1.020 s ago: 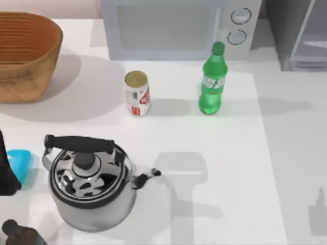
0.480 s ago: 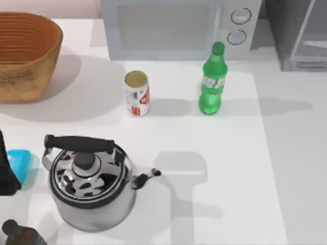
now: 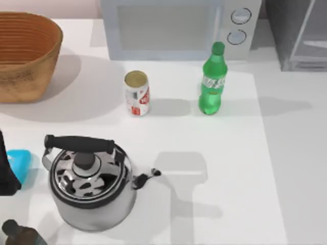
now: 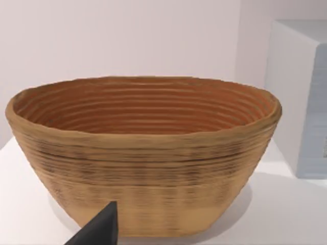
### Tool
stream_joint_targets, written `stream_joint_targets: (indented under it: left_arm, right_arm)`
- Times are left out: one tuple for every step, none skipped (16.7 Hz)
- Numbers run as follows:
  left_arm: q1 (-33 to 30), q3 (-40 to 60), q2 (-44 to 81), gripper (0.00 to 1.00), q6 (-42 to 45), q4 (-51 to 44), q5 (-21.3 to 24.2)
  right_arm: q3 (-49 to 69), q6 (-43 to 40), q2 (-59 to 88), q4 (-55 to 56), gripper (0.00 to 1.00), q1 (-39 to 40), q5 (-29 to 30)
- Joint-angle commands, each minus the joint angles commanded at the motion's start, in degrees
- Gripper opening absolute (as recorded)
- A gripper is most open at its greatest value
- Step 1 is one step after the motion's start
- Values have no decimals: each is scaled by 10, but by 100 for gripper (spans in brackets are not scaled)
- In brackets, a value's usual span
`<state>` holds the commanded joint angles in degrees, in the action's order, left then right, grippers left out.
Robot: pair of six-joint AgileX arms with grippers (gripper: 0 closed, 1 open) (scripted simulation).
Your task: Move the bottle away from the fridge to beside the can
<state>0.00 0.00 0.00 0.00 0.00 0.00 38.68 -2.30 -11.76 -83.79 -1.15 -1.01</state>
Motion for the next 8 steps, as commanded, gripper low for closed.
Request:
stream_joint_targets:
  left_arm:
    - [0, 0, 0, 100, 0, 0, 0]
    - [0, 0, 0, 100, 0, 0, 0]
    - [0, 0, 0, 100, 0, 0, 0]
    - [0, 0, 0, 100, 0, 0, 0]
    - [0, 0, 0, 100, 0, 0, 0]
    - [0, 0, 0, 100, 0, 0, 0]
    - [0, 0, 0, 100, 0, 0, 0]
    - [0, 0, 0, 100, 0, 0, 0]
  right_arm:
    - [7, -17, 16, 1, 100, -14, -9]
    - [16, -39, 37, 2, 100, -34, -20]
    - [26, -67, 63, 3, 100, -57, -33]
    - [38, -98, 94, 3, 100, -85, -48]
    - [50, -134, 130, 4, 100, -117, -66]
    - [64, -173, 169, 4, 100, -153, -84]
    - [79, -215, 212, 4, 100, -192, -104]
    - [94, -261, 259, 4, 100, -233, -126]
